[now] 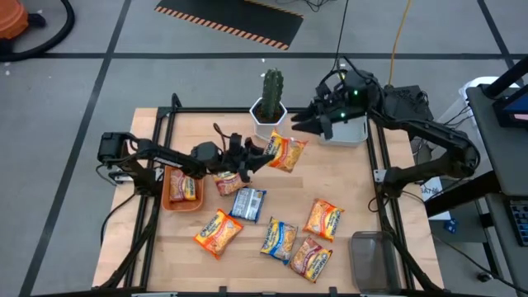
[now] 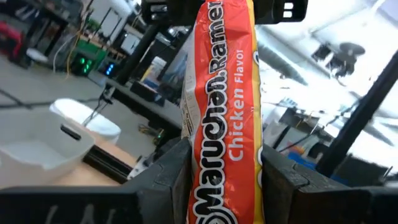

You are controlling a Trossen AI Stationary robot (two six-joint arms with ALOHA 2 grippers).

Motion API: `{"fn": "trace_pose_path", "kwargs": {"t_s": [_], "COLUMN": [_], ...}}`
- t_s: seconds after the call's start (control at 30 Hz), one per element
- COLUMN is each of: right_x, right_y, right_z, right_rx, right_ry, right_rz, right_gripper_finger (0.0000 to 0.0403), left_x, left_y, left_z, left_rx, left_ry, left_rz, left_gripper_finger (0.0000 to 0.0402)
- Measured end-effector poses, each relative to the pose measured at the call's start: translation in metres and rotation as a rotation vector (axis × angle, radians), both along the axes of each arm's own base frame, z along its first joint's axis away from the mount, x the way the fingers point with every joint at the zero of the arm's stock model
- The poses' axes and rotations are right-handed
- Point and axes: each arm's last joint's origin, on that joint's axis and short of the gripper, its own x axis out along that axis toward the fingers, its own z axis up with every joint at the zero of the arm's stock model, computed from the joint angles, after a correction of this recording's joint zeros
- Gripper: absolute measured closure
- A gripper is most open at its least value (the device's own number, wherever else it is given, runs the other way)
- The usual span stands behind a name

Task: Sort Maruchan noodles
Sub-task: Put the middle orange noodle pack into the gray bin

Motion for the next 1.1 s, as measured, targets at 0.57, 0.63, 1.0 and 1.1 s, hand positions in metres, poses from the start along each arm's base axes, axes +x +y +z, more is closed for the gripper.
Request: {"fn": "trace_pose_path", "kwargs": {"t_s": [0.57, 0.63, 1.0, 1.1], "right_x": [0.016, 0.016, 0.021, 0.024], "right_y": [0.054, 0.054, 0.038, 0.035], "right_z": [-0.010, -0.014, -0.029, -0.041], "right_rx": [-0.051, -0.045, -0.126, -0.135], "right_ry": [0.107, 0.148, 0.238, 0.302], "right_rz": [-0.007, -0.007, 0.001, 0.072], "right_gripper_finger": [0.0152, 0.0145, 0.0092, 0.0095], "left_x": [0.000, 0.000, 0.001, 0.002], "left_y": [-0.004, -0.003, -0.002, -0.001], "left_z": [0.000, -0.001, -0.005, -0.007], "left_rx": [0.257, 0.259, 0.257, 0.252], "left_ry": [0.012, 0.014, 0.063, 0.088], "left_rz": [0.026, 0.021, 0.015, 0.023], "left_gripper_finger": [0.0262, 0.0261, 0.0261, 0.0261]}}
